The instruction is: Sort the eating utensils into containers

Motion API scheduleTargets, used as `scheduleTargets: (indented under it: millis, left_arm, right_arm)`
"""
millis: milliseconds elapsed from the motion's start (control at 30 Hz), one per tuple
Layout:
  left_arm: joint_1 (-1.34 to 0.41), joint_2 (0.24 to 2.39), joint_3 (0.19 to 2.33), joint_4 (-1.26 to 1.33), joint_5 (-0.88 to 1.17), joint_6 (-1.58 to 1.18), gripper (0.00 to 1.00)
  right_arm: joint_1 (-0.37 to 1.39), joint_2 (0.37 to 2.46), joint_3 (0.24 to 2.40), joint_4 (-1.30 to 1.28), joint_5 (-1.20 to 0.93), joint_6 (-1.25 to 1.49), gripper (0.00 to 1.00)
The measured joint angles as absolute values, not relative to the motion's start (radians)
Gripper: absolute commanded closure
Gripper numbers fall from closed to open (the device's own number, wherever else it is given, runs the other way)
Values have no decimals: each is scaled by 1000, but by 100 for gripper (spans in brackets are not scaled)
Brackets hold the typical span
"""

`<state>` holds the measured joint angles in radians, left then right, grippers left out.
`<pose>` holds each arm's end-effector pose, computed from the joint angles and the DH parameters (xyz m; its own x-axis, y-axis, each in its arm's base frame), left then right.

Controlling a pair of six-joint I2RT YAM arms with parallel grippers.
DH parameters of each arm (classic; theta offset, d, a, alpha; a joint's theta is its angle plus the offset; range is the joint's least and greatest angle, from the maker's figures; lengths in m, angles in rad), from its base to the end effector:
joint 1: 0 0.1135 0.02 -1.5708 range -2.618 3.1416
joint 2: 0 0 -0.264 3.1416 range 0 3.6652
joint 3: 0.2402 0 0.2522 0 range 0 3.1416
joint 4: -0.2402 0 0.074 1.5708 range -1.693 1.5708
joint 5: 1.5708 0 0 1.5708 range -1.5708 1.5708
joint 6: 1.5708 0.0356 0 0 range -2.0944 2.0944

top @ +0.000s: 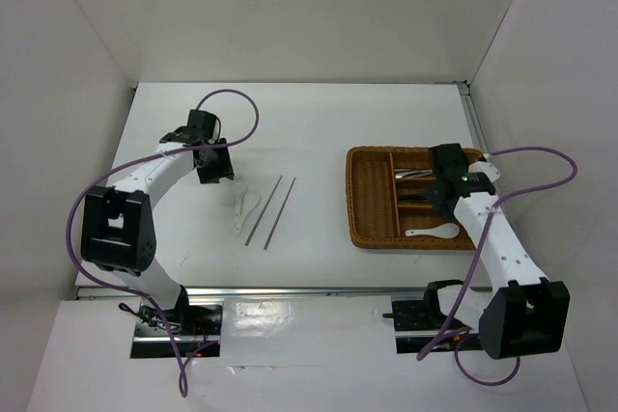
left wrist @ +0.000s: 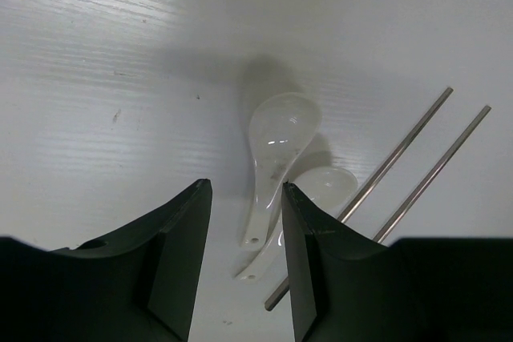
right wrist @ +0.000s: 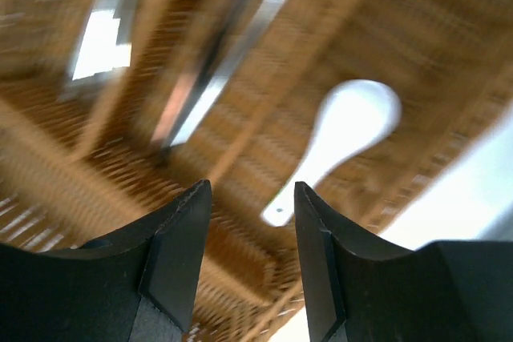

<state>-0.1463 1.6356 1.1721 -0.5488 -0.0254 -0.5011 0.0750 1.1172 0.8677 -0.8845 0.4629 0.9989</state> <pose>0.3376 -0.0488 0.2282 -0.7995 -0.3676 -0.4751 -0.2869 0.9285 -0.2357 0.2019 -0.0008 0.2525 -0.3870 0.7254 -0.5692 0.8255 0.5476 0.1367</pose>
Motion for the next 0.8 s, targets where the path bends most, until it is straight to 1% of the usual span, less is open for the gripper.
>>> scheduleTargets:
  millis: [133, 300, 800]
  left_arm:
    - [-146, 1654, 1162, -524, -24, -503, 48]
    - [-147, 1688, 1151, -457, -9, -500, 49]
    - [-147, 1796, 1139, -389, 18, -492, 53]
  right_arm:
    - [75, 1070, 868, -756, 373, 915, 47]
    - [75, 1074, 867, -653, 280, 862, 47]
    - [76, 1093, 863, -559, 186, 812, 47]
